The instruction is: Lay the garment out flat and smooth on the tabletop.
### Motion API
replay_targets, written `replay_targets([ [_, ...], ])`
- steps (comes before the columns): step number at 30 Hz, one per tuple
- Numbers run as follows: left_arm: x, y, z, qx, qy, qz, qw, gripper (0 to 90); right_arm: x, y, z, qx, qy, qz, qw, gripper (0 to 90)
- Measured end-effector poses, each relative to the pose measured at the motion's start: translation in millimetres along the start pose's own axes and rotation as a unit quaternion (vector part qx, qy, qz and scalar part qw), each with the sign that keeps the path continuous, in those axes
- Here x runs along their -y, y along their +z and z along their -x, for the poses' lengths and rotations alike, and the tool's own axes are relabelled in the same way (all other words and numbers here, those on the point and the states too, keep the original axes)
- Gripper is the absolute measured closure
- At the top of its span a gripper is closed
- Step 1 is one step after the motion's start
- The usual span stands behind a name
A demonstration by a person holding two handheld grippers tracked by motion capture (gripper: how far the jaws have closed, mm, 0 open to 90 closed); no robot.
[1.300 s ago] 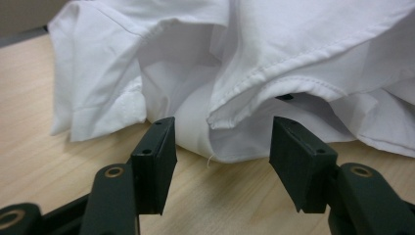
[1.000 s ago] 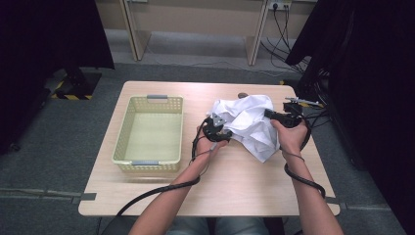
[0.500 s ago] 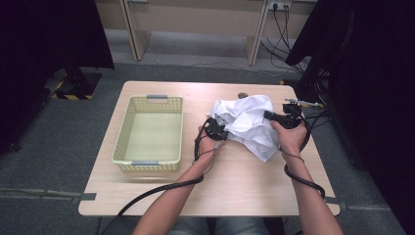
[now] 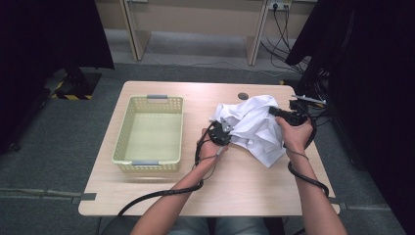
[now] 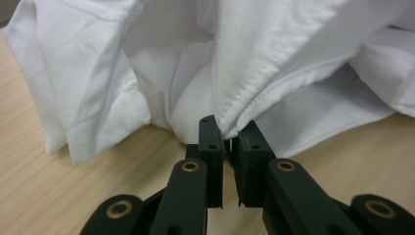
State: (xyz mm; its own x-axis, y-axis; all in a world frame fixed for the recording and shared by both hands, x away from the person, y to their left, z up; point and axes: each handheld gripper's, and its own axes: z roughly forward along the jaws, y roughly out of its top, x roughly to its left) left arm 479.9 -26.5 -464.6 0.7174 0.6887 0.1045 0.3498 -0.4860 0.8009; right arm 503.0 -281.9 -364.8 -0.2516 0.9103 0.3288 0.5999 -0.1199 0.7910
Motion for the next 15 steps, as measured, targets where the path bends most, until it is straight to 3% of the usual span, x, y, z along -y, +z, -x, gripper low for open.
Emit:
replay_targets([
  [6, -2.1, -15.3, 17.2, 0.039, 0.036, 0.014, 0.9985, 82.3, -6.5, -5.4, 4.4, -0.001, 0.006, 0.006, 1.0000, 82.1],
  [7, -2.0, -18.7, 20.7, 0.050, 0.034, 0.023, 0.9979, 81.7, -7.7, -6.6, 5.8, -0.002, 0.012, 0.006, 0.9999, 82.7],
  [10, -0.5, -18.7, 21.4, 0.051, 0.034, 0.021, 0.9979, 80.9, -7.7, -6.9, 6.6, -0.003, 0.015, 0.007, 0.9999, 83.5],
  [12, 3.7, -15.4, 19.9, 0.052, 0.019, 0.018, 0.9983, 77.1, -7.9, -7.6, 8.4, -0.001, 0.019, 0.011, 0.9998, 83.5],
  [15, 9.3, -10.8, 19.7, 0.052, 0.013, 0.014, 0.9985, 77.4, -7.5, -7.9, 10.5, 0.003, 0.019, 0.009, 0.9998, 83.9],
])
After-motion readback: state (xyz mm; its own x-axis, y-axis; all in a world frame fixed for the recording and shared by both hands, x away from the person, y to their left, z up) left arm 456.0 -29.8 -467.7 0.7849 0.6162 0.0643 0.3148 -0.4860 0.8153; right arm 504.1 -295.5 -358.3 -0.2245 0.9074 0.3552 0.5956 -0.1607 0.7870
